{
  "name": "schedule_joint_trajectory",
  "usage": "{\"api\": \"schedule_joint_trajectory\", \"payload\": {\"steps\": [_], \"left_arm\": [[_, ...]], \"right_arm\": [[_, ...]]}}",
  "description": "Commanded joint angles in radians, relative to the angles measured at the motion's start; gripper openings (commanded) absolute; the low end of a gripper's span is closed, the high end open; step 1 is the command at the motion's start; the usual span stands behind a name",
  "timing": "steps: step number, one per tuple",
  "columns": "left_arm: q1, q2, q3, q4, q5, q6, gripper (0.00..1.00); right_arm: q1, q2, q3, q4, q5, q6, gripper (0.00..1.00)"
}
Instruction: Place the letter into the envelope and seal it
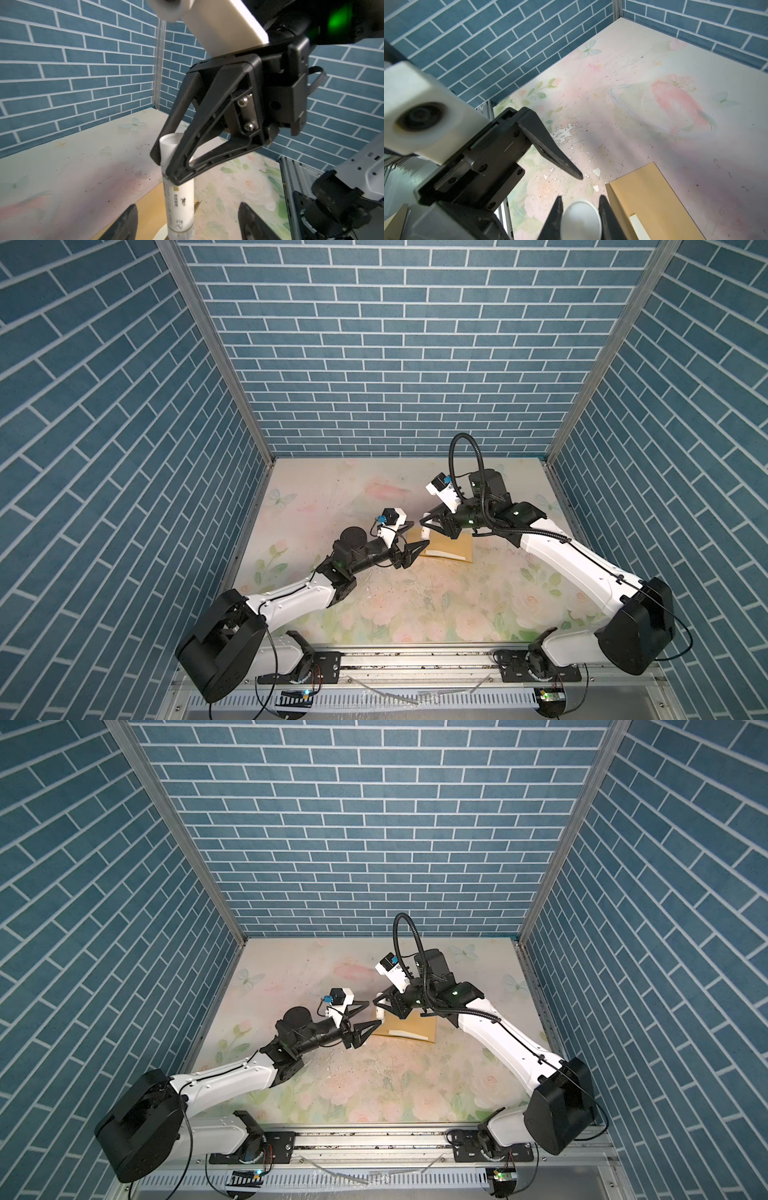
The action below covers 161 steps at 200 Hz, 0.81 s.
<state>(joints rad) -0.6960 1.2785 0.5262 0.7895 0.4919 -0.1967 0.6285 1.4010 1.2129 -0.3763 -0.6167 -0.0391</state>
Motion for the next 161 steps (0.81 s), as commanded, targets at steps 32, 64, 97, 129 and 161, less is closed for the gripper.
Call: {"api": "schedule_joint_trajectory", "payload": {"steps": [32, 64, 97, 129, 161], "left_arm": [[0.007, 0.022, 0.064, -0.045, 0.121, -0.053, 0.69], [0.009, 0.048, 0.083, -0.048, 0.126, -0.071, 0.62], [0.009, 0.069, 0.093, -0.043, 0.126, -0.076, 0.56], [0.009, 0.096, 0.112, -0.037, 0.129, -0.094, 0.44], [0.009, 0.111, 0.118, -0.034, 0.123, -0.114, 0.27]], "right_arm": [[0.013, 0.001, 0.089, -0.091, -0.089, -0.122, 0.03], [0.023, 0.004, 0.093, -0.105, -0.098, -0.133, 0.03], [0.032, 0.003, 0.091, -0.109, -0.103, -0.137, 0.03], [0.033, 0.004, 0.087, -0.108, -0.088, -0.143, 0.03], [0.035, 0.016, 0.088, -0.101, -0.082, -0.143, 0.04]]}}
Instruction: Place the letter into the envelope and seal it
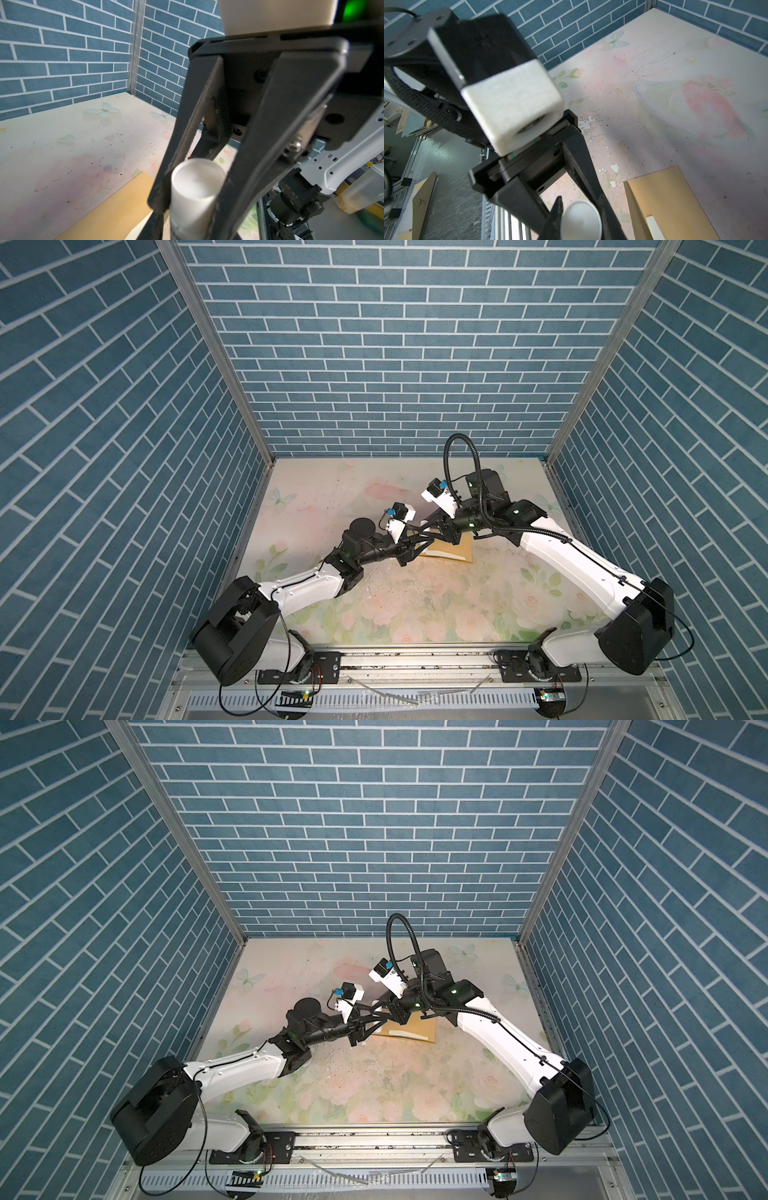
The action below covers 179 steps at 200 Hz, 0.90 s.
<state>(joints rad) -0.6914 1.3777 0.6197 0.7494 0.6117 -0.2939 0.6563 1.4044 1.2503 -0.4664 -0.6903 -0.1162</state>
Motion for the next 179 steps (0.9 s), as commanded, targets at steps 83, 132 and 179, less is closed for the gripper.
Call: {"api": "schedule_joint_trajectory", "payload": {"steps": [83, 132, 179], "left_arm": [[0.004, 0.016, -0.011, 0.101, -0.205, -0.123, 0.0], [0.003, -0.039, -0.011, 0.067, -0.479, -0.295, 0.0], [0.001, -0.086, 0.006, -0.005, -0.652, -0.506, 0.0]], "right_arm": [[0.008, -0.119, -0.103, 0.253, 0.327, 0.007, 0.68], [0.009, -0.197, -0.305, 0.54, 0.351, 0.091, 0.75], [0.027, -0.142, -0.552, 1.09, 0.328, 0.094, 0.67]]}}
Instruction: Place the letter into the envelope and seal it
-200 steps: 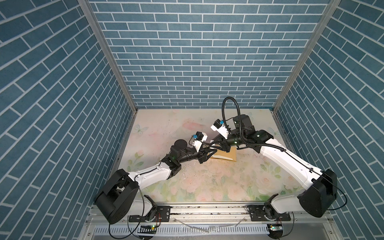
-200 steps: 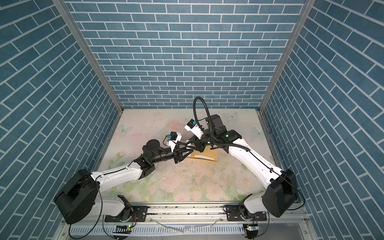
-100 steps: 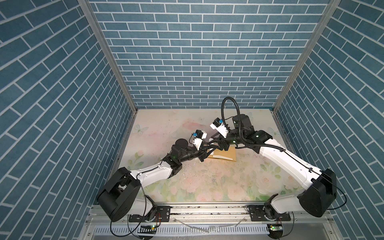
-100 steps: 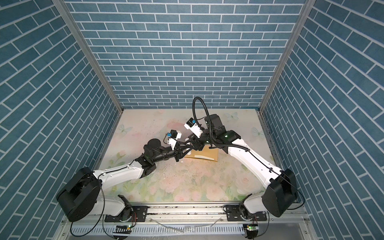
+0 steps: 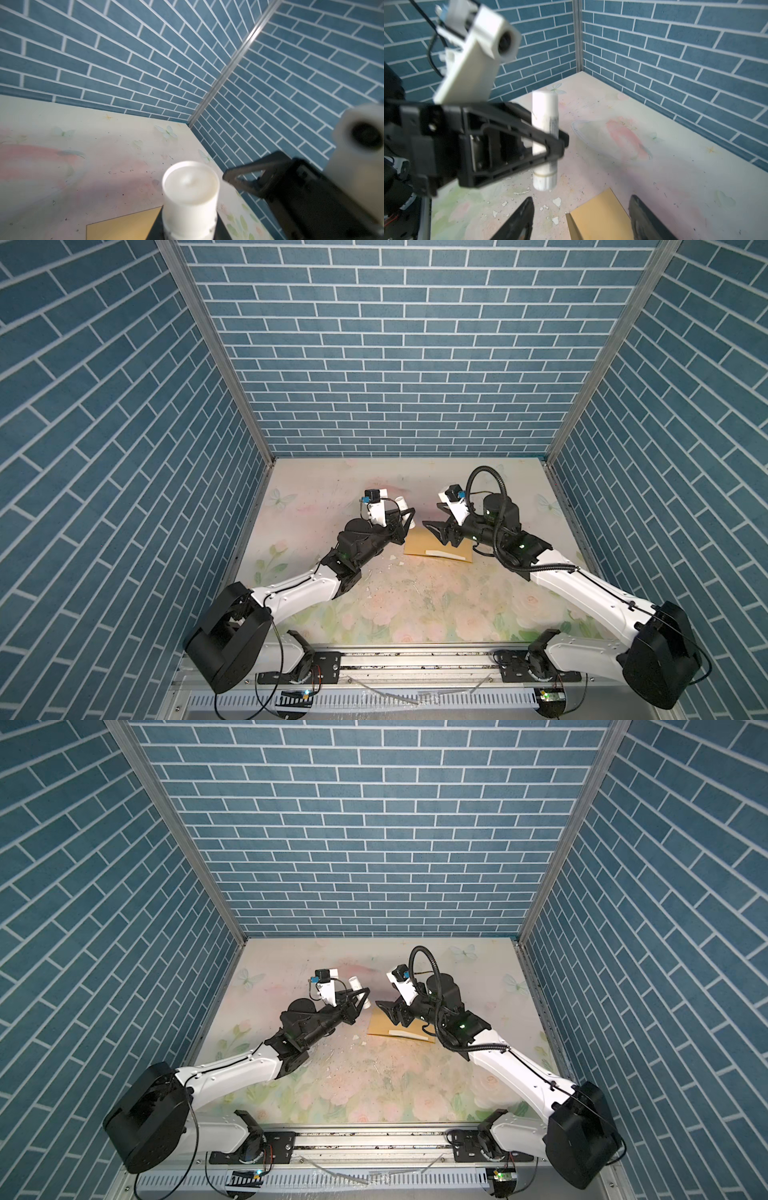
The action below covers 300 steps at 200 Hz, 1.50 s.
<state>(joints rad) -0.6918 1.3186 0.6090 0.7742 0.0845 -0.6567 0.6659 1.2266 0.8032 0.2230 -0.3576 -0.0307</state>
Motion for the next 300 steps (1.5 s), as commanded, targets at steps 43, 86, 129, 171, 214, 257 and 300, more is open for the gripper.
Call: {"api": "schedule_joint_trajectory", "payload": {"steps": [43, 86, 129, 171, 214, 257, 300], "left_arm": [[0.002, -0.022, 0.013, -0.028, -0.137, -0.27, 0.0], [0.002, -0.043, 0.012, -0.033, -0.144, -0.281, 0.0], [0.002, -0.056, 0.003, -0.03, -0.144, -0.29, 0.0], [0.002, -0.061, -0.008, -0.024, -0.14, -0.303, 0.0], [0.002, -0.036, 0.004, -0.013, -0.121, -0.304, 0.0], [0.002, -0.027, -0.006, 0.015, -0.101, -0.304, 0.0], [0.002, -0.009, -0.044, 0.162, -0.074, -0.188, 0.0]], "right_arm": [[0.1, 0.154, -0.194, 0.726, 0.041, -0.075, 0.62], [0.158, 0.279, -0.197, 0.94, 0.142, -0.089, 0.52], [0.189, 0.341, -0.173, 0.986, 0.17, -0.096, 0.41], [0.21, 0.358, -0.162, 1.011, 0.193, -0.074, 0.37], [0.216, 0.367, -0.154, 1.035, 0.215, -0.039, 0.27], [0.216, 0.361, -0.147, 1.019, 0.208, 0.024, 0.08], [0.165, 0.335, -0.091, 0.922, 0.078, 0.255, 0.0]]}}
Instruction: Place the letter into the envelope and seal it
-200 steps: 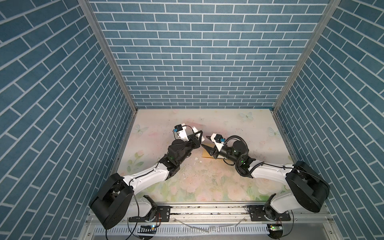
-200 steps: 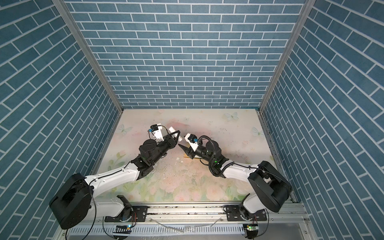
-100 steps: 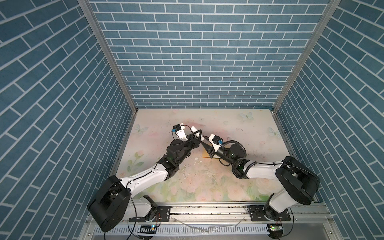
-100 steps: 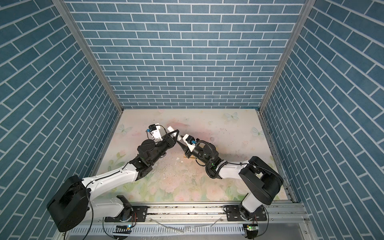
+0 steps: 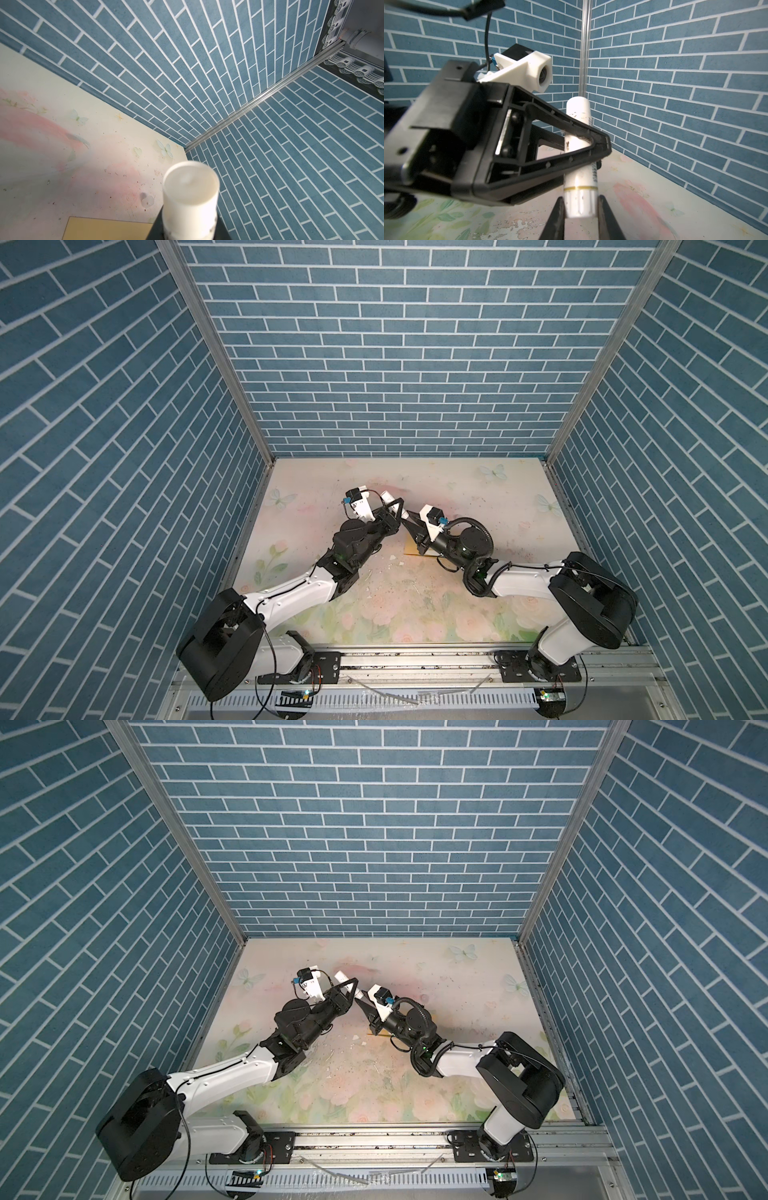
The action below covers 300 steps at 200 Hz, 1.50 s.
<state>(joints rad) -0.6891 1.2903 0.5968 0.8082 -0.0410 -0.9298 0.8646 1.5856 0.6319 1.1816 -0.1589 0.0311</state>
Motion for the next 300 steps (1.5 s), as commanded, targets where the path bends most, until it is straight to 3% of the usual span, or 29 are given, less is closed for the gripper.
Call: {"api": "schedule_joint_trajectory", "payload": {"steps": [1, 28, 63, 102, 122, 129, 140, 172, 194, 218, 230, 262, 300], "left_arm": [[-0.001, 0.02, -0.032, 0.134, 0.053, 0.088, 0.0], [-0.001, 0.05, -0.055, 0.281, 0.112, 0.164, 0.0], [-0.001, 0.072, -0.065, 0.379, 0.152, 0.197, 0.0], [-0.001, 0.067, -0.057, 0.346, 0.131, 0.209, 0.0], [-0.001, 0.049, -0.047, 0.285, 0.084, 0.171, 0.0], [-0.001, 0.037, -0.041, 0.256, 0.066, 0.148, 0.0], [-0.001, 0.018, -0.03, 0.204, 0.044, 0.119, 0.0], [0.0, -0.062, 0.011, -0.001, -0.04, 0.034, 0.0], [0.0, -0.097, 0.042, -0.119, -0.077, -0.006, 0.0], [0.0, -0.111, 0.067, -0.189, -0.092, -0.063, 0.0], [0.0, -0.112, 0.075, -0.21, -0.09, -0.085, 0.0], [0.0, -0.107, 0.077, -0.22, -0.078, -0.131, 0.0], [0.0, -0.095, 0.079, -0.206, -0.074, -0.136, 0.0]], "right_arm": [[-0.038, -0.025, 0.084, -0.041, -0.128, 0.203, 0.0], [-0.11, 0.014, 0.158, -0.019, -0.356, 0.525, 0.0], [-0.176, 0.13, 0.214, 0.214, -0.503, 0.937, 0.0], [-0.183, 0.162, 0.243, 0.21, -0.56, 0.966, 0.01], [-0.184, 0.135, 0.203, 0.191, -0.519, 0.866, 0.18], [-0.182, 0.111, 0.178, 0.175, -0.482, 0.798, 0.33], [-0.178, 0.071, 0.135, 0.143, -0.417, 0.688, 0.48], [-0.106, -0.084, -0.028, 0.036, -0.078, 0.164, 0.69], [-0.043, -0.103, -0.073, 0.05, 0.062, -0.117, 0.74], [0.013, -0.046, -0.1, 0.217, 0.152, -0.27, 0.73], [0.043, -0.027, -0.079, 0.204, 0.172, -0.343, 0.73], [0.112, 0.02, -0.021, 0.216, 0.238, -0.459, 0.72], [0.132, 0.059, 0.03, 0.217, 0.284, -0.494, 0.65]]}}
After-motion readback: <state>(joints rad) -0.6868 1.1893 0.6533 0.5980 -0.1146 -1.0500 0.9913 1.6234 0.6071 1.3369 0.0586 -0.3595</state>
